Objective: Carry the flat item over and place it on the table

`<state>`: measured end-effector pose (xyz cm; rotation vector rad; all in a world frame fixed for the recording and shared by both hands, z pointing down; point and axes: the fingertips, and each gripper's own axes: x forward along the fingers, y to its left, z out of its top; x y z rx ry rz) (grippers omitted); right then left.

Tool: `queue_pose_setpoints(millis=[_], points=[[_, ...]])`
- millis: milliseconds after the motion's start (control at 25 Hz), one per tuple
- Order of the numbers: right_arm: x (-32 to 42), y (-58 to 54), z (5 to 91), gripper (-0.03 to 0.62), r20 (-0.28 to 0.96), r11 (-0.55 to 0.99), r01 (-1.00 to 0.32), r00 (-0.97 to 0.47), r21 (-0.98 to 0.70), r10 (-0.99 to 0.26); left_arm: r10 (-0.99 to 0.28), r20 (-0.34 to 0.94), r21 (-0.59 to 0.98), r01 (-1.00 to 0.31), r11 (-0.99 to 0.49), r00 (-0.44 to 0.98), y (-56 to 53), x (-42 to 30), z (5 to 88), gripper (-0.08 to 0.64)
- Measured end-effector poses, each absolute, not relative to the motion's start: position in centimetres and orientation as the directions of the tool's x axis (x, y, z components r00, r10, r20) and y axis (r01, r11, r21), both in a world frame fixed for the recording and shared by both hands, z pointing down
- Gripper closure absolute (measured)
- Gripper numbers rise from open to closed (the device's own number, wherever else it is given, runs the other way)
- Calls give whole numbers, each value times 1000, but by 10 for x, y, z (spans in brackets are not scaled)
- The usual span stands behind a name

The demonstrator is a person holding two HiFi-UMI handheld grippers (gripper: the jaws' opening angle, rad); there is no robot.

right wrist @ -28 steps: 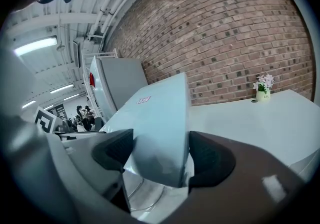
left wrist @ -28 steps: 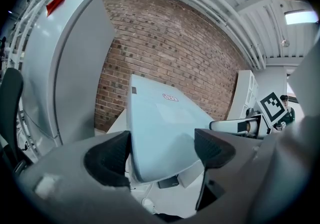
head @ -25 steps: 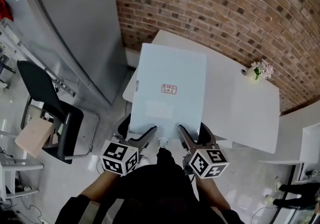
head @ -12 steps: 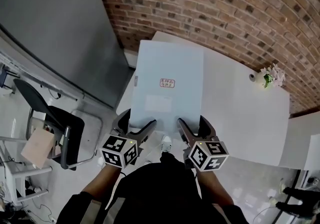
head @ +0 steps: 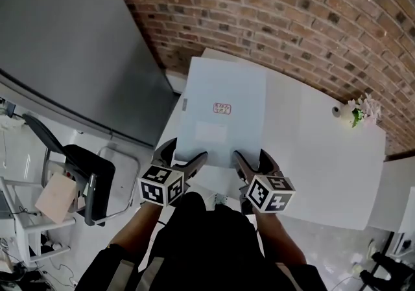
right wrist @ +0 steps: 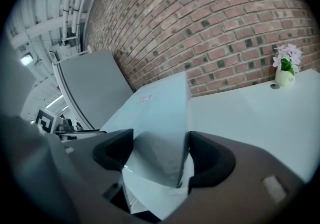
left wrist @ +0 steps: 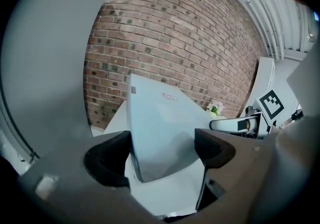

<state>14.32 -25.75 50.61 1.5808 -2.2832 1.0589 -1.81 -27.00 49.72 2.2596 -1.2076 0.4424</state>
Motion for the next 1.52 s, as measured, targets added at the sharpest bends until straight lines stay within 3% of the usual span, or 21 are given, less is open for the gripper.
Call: queue_pose_setpoints(millis=[680,1520], points=[[128,-332,576,239,648,16,-907,-313,-421,-694,-493,601,391,-770,-505,629,-365,-33,575,135],[115,-368,648,238,756,-33,-913,-317,-407,-573,-384,705,387,-777,-497,596,-402,-45,647,135]])
